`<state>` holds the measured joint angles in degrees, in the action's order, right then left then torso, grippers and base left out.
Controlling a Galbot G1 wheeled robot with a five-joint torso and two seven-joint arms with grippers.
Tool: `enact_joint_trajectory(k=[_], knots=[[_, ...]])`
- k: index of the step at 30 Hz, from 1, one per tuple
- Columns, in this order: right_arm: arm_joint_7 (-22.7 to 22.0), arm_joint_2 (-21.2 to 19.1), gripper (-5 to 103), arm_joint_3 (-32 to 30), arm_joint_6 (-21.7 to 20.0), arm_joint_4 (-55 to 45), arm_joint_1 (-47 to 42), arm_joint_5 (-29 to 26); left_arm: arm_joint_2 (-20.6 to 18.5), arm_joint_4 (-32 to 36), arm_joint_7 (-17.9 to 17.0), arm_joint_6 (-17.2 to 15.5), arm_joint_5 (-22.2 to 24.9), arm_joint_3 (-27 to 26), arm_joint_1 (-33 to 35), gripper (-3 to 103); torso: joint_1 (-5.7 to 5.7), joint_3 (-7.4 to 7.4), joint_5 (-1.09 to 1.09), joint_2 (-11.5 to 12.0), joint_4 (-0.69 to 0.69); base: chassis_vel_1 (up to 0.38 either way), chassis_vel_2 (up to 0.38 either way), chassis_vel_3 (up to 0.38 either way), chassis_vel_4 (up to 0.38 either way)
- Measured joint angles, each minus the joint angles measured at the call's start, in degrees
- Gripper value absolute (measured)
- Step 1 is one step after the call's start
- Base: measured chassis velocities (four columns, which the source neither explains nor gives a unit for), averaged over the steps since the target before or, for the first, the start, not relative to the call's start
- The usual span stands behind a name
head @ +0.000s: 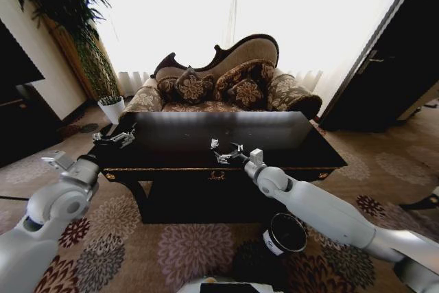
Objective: Move to the front of the table and place the trash on the table into the trash bin.
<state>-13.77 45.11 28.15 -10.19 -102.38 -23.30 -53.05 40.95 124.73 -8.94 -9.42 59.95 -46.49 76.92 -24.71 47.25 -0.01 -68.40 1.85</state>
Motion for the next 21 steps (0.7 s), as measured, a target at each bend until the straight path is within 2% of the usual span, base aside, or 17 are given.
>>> enact_joint_trajectory(k=[21], knots=[[-0.09,2.08,100,2.41,0.19,3.54,2.54,0.14,0.00,0.00,0.00,-0.01,0.00,0.00,0.00,100,0.00,0.00,0.00,0.00,0.01,0.000,0.000,0.000,0.000]])
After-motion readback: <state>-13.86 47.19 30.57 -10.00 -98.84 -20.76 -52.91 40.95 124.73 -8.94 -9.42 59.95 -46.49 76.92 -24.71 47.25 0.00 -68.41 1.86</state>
